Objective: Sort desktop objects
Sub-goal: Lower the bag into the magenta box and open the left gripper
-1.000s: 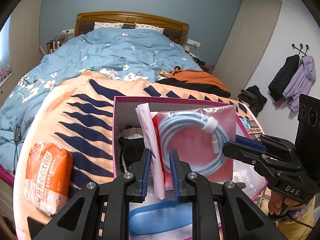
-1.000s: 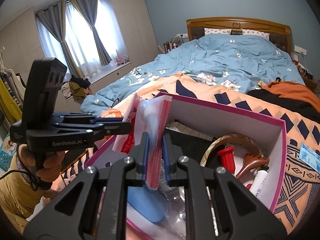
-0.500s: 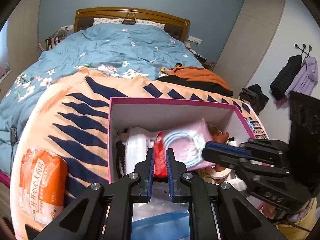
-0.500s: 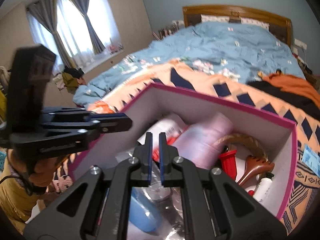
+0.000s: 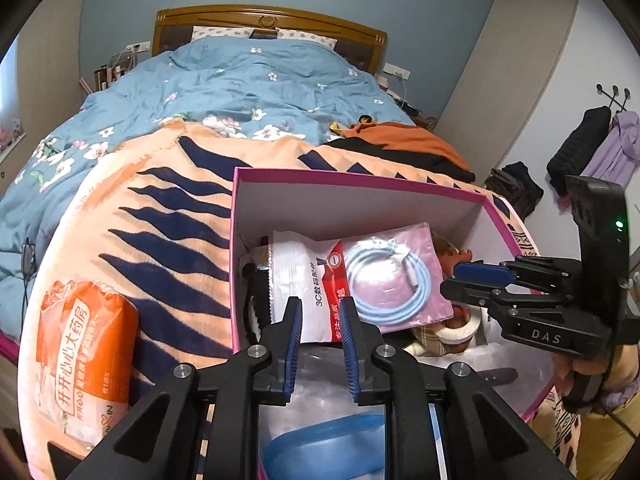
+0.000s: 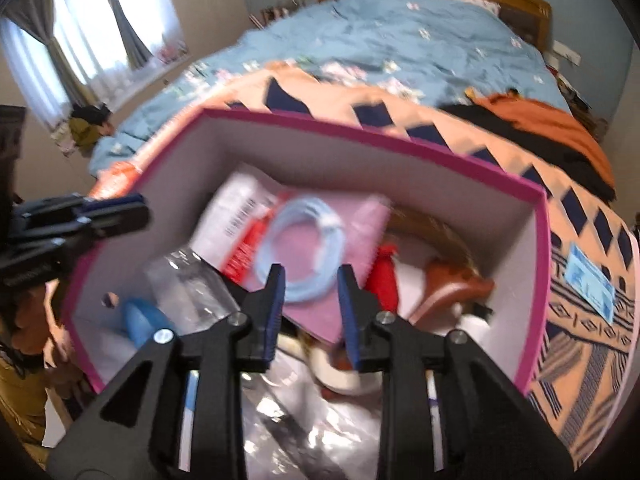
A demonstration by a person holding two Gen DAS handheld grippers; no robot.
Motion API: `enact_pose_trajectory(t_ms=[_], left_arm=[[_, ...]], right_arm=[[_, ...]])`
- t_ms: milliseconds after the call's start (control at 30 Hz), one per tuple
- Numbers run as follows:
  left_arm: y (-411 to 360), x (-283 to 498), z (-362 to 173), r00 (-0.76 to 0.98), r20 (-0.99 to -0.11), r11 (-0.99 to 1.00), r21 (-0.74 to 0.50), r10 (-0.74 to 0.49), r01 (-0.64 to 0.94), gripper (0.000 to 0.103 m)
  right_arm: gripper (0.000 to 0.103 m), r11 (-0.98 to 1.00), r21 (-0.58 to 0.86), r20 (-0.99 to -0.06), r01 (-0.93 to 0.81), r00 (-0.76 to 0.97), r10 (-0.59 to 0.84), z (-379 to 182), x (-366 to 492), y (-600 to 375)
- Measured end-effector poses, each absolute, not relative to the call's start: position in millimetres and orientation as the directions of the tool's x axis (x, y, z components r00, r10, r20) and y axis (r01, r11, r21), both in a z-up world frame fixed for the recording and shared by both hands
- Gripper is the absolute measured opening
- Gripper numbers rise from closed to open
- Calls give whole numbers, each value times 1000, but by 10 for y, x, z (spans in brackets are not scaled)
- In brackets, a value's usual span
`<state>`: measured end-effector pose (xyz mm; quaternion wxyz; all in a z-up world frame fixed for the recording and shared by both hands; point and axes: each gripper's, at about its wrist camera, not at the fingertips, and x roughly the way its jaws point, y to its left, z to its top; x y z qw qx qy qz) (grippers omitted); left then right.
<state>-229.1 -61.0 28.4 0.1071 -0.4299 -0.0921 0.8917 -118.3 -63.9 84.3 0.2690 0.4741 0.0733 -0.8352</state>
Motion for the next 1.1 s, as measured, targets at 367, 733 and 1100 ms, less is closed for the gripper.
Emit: enact_pose_trajectory(t_ms=[367,733,1100], left_arm=[[-549,-2259,268,-599,-751,-959,-253,278,-127,25],[-441,-2060,346,-635,-737,-972,-190,234,-138,53],[-192,-1522,546,-700,-682,-977,-127,210,-170,77]], right_arm=[[54,-821,163,-887,548,-283,-365,627,-1363,-927],[54,-787,201,-815,584,-346,-465,849,-1120,-1003],[65,-772,186,-658,608,-506,-557,1354,-372,-625]])
